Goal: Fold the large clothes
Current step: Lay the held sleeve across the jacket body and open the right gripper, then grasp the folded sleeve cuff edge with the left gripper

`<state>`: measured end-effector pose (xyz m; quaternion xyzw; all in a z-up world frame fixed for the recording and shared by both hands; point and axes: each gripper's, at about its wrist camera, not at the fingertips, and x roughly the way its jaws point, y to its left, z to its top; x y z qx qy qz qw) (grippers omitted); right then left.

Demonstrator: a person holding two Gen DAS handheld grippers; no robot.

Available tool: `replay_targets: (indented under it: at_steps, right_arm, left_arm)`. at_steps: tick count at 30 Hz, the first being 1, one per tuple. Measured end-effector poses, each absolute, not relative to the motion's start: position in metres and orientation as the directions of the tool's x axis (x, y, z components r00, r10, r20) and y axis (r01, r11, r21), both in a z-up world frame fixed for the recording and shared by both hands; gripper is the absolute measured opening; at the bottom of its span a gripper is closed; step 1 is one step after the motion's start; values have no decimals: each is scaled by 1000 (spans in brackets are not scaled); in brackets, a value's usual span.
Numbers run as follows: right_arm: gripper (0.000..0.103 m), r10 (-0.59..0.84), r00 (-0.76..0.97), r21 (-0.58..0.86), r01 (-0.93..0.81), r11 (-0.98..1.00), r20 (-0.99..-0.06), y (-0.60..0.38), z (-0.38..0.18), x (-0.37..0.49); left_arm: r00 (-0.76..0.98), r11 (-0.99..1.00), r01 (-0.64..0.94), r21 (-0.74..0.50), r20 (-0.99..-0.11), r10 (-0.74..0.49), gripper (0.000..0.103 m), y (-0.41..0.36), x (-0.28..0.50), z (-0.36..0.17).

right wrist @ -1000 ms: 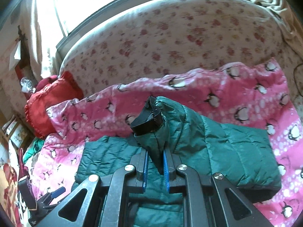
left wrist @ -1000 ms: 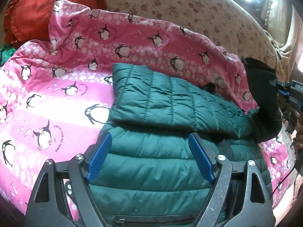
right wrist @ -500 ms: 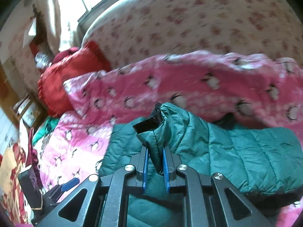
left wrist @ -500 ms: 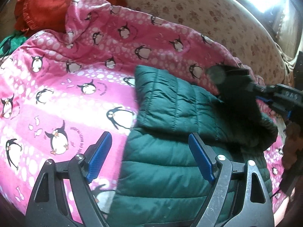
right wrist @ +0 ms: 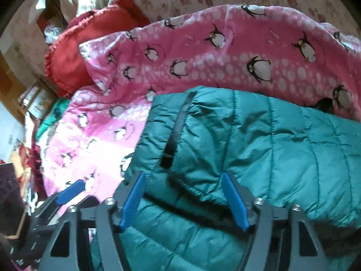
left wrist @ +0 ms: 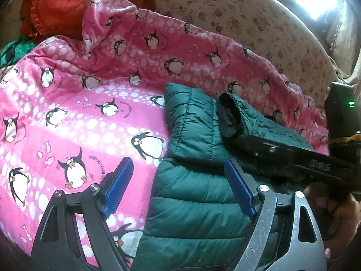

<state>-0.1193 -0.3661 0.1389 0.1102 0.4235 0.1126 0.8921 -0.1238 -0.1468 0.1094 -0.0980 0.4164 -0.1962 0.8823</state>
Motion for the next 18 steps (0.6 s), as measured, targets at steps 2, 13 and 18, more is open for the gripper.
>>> replay_targets:
  at_steps: [2,13,18]
  right_arm:
    - [68,309,633,307,-117,945,-710,-373,150,-128]
    - [68,197,721,316,32,948,-664,-459,177,-179]
    - [68,159,746,353,108,929,-647,-503,177,-208]
  left_arm:
    - [577,902,271,-335,-694,-431,83,-151,-124,112]
    - [575,900,316,-299,-694,-433,83,-191,-119,123]
    - [561,902,318,-293,-709,-428,83,-213,-107,122]
